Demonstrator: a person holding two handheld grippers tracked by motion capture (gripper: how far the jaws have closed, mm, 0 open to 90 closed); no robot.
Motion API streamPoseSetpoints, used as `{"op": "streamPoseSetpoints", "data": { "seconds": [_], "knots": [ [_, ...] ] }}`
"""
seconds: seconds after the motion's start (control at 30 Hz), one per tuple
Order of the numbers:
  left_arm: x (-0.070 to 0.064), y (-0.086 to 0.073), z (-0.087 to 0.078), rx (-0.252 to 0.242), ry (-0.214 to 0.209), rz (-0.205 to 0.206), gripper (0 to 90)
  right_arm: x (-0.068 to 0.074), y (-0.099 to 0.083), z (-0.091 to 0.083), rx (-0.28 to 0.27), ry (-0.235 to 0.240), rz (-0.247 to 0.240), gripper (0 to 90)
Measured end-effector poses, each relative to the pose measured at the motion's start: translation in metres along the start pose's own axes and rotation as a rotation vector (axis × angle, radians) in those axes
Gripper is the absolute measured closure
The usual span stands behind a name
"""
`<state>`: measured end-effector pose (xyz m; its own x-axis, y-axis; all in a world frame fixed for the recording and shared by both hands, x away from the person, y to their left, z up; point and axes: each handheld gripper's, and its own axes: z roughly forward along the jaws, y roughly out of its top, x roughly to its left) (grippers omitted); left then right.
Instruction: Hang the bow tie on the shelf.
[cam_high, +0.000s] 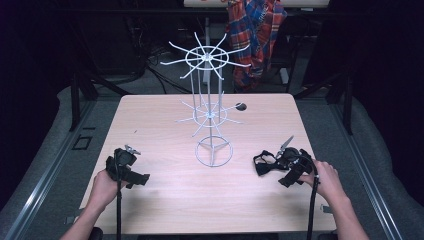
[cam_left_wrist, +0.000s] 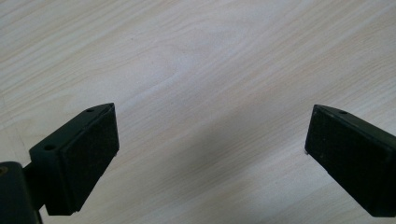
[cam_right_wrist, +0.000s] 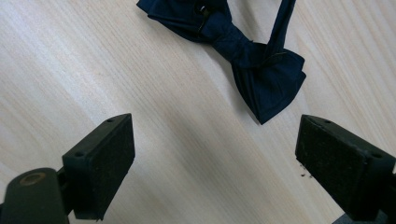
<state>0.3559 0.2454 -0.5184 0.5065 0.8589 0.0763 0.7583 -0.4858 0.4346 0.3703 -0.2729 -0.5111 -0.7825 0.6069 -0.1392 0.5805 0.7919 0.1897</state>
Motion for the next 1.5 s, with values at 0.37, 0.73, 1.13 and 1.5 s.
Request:
{"op": "streamPoseSetpoints", "data": {
  "seconds": [0.37, 0.73, 1.13, 1.5],
  "knots": [
    [0.0, -0.001, -0.001, -0.015, -0.025, 0.0, 0.0, 0.0, 0.006, 0.003, -0.005, 0.004, -0.039, 10.0],
    [0.0, -0.002, -0.002, -0.014, -0.026, 0.003, 0.0, 0.006, 0.021, 0.003, -0.037, 0.001, -0.075, 10.6],
    [0.0, -0.003, -0.003, -0.022, -0.019, -0.002, 0.0, 0.003, 0.024, 0.007, -0.05, 0.013, -0.087, 12.7],
    [0.0, -0.002, -0.001, -0.015, -0.024, 0.002, 0.0, 0.002, 0.031, 0.018, -0.043, 0.034, -0.116, 12.2]
  ]
}}
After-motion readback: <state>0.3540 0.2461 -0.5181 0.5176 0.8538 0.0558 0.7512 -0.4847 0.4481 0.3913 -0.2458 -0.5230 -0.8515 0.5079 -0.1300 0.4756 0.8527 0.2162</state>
